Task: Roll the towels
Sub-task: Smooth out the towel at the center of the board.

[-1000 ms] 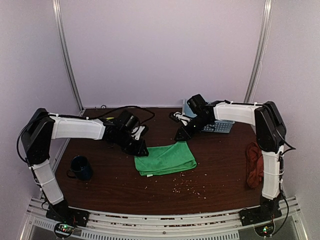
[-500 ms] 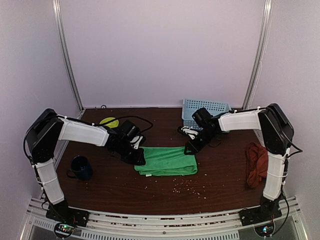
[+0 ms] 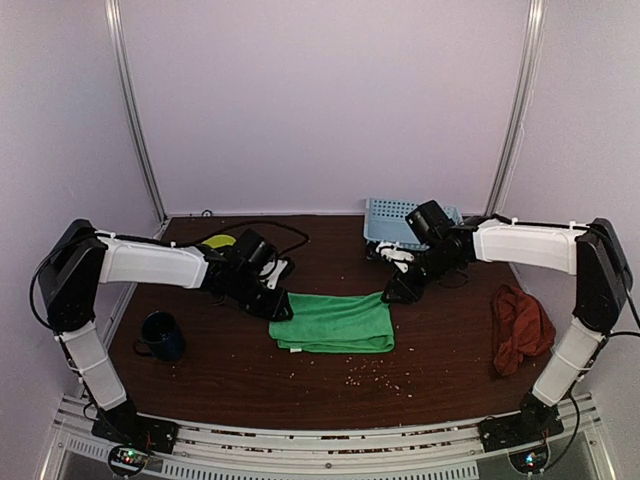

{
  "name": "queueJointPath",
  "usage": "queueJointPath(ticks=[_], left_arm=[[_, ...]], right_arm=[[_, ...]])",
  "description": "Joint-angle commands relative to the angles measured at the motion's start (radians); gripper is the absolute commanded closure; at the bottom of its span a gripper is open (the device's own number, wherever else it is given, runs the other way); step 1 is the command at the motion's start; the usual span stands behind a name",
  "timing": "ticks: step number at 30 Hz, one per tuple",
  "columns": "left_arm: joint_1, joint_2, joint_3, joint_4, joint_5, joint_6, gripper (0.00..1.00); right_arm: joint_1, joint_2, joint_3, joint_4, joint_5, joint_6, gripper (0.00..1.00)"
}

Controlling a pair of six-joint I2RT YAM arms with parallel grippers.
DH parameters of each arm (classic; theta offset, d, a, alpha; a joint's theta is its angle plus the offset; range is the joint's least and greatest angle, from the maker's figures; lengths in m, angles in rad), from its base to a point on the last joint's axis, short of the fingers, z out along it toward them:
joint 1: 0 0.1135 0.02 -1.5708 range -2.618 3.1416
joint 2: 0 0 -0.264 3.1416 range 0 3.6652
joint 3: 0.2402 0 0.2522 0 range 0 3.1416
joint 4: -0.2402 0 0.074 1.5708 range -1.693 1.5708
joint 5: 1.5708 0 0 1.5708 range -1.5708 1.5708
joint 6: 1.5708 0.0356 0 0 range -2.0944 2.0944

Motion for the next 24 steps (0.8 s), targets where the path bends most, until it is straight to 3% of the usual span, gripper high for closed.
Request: queueJointPath(ticks=[1,13,20,24], left_arm=[[-0.003,-0.018,-0.035,0.017,0.015,0.018,0.78],[-0.004,0.012,-0.015,0.041,0.030,-0.009,0.75],[-0.003,0.036,0.023,0.030,0.017,0.000,0.75],[-0.002,0.058,0.063,0.003,-0.007,0.010,0.75]], right_arm=[[0.059,-0.001,-0.108,-0.015,0.086,-0.109,0.55],[0.160,-0.009,-0.175,0.088,0.273,-0.129,0.50],[0.167,-0.038,-0.201,0.095,0.308,-0.110,0.90],[0.167,-0.129,-0.254,0.087,0.307,-0.110,1.00]])
